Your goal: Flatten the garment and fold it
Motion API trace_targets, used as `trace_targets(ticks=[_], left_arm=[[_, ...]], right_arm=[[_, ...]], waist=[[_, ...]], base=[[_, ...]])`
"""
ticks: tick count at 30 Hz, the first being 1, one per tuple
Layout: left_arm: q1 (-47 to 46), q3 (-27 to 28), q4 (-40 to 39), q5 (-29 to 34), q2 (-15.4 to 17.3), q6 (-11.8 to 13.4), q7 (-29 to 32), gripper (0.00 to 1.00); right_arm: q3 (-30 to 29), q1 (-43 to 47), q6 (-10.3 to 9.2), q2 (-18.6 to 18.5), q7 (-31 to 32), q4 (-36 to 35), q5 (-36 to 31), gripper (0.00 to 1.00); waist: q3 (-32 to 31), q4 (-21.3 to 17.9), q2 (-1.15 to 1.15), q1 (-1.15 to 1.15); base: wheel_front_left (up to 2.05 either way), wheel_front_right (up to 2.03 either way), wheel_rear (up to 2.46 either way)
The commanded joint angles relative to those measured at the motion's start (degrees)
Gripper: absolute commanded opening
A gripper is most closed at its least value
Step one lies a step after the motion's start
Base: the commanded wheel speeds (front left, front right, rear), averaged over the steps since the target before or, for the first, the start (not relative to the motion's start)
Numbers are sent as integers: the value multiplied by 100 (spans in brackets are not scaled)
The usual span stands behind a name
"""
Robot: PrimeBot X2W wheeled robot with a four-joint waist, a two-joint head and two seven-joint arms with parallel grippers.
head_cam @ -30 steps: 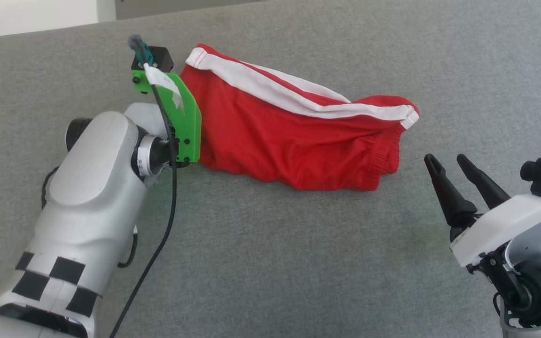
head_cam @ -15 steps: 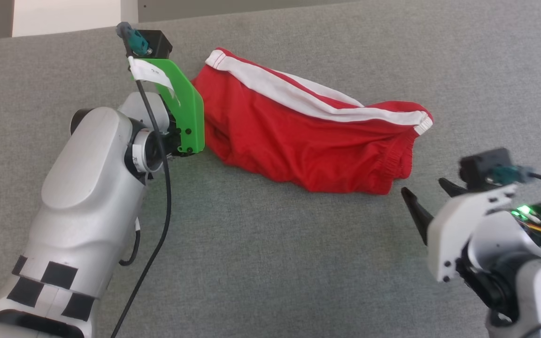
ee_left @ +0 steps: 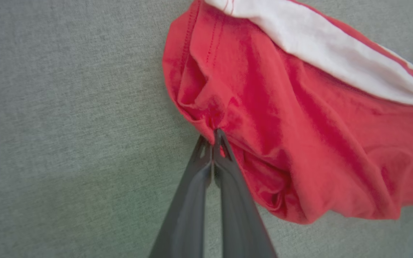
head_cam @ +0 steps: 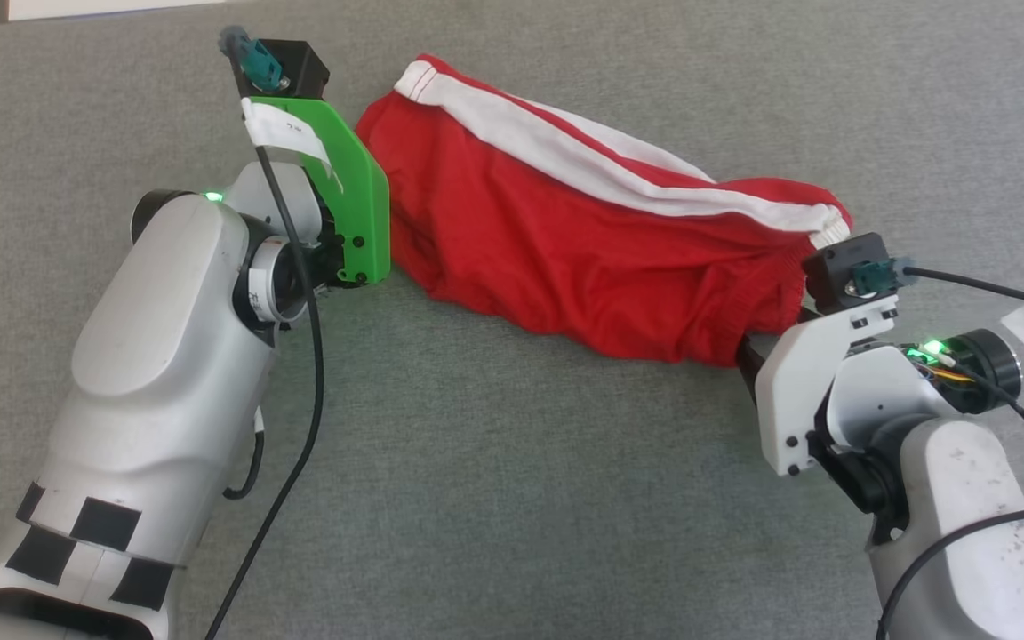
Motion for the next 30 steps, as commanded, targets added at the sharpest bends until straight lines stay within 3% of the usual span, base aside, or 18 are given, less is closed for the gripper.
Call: trace_targets(ticks=[1,6,7,8,19,30], left_arm=[[9,0,-14,-48,17,17,-6,0],[26,-4,-21,-77,16,16,-29,0],[27,-3,-18,-82,18,13,-36,0],[31,2,-16,-91,20,10,-49,0],[266,209,-41,-382,36,-30,-223,0],[1094,478,-646,-820,139,-4,-321,0]], right_arm=[[43,-105,-9,19,-77,113,-15,100],[225,-162,-9,26,-175,446,91,100],[236,-174,-9,27,-195,476,123,37],[253,-185,-9,27,-218,510,169,0],[308,-185,-9,-49,-178,564,546,0],[331,120,-9,-899,317,367,1332,0]], waist=[[48,47,0,0],[86,77,0,0],[90,79,0,0],[89,78,0,0],[-124,63,0,0],[-722,262,0,0]], base=[[0,0,0],[0,0,0],[0,0,0],[0,0,0],[0,0,0],[0,0,0]])
